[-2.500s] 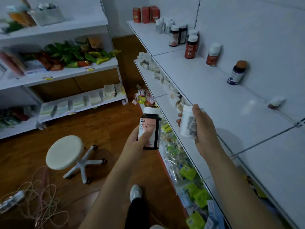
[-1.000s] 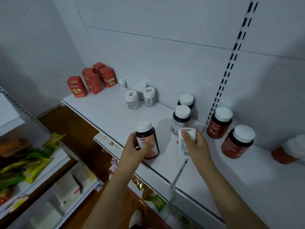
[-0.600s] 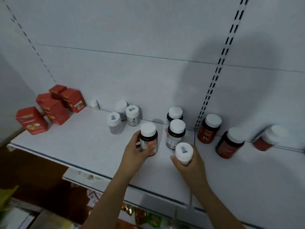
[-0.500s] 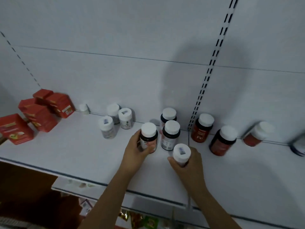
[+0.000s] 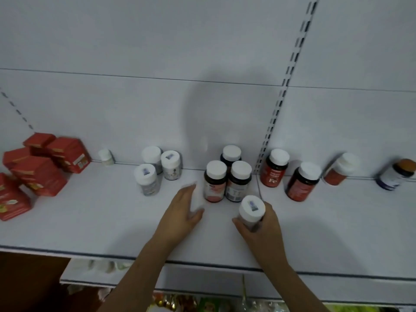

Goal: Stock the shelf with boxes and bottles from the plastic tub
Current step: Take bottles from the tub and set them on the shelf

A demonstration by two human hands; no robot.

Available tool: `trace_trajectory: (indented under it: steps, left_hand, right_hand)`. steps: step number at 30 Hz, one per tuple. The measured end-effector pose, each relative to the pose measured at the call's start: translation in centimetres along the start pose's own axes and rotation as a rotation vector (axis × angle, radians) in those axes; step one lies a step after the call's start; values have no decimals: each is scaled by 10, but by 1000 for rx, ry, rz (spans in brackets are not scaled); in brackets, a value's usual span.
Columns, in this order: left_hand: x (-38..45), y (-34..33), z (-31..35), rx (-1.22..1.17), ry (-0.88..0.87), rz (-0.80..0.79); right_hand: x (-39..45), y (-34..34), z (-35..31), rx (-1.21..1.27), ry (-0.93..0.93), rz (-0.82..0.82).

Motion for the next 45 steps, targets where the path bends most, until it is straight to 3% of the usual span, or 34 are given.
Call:
trace_trajectory:
  steps: [5, 8, 13, 17, 21, 24, 28, 32, 36, 45]
  left_hand:
    - [-65, 44, -60, 243, 50, 140]
    - [-90, 80, -93, 385, 191, 251]
    - [-97, 92, -109, 447, 310, 277]
    - [-99, 89, -109, 446, 338, 272]
    - [-98, 89, -109, 450, 336, 282]
    - [-97, 90, -109, 438, 345, 276]
    - [-99, 89, -106, 425, 363, 243]
    - [-106, 78, -78, 271, 353, 247]
    - [-107, 35, -6, 51, 173, 156]
    - [-85, -112, 187, 22, -231, -125]
  right_hand:
    - [-19, -57, -55, -115, 240, -100]
    - [-10, -95, -81, 8, 244, -220]
    - [23, -139, -109, 71, 257, -238]
    - [44, -168, -86, -214, 199, -259]
    - [39, -172, -82, -517, 277, -111]
    - [40, -172, -87, -543, 260, -101]
    - [32, -169, -83, -514, 190, -211]
    - [7, -140, -84, -254, 110, -253]
    - [-8, -72, -89, -72, 96, -153]
    - [-44, 158, -45, -123, 94, 156]
Point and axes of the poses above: each hand's wrist, its own x-axis towards the middle knuckle, its own y-axis out of the back of the hand, z = x × y, the point moved 4 cm from there along x, towards the middle knuckle, and after that the axes turned 8 degrees about -z, right-handed, at the moved point
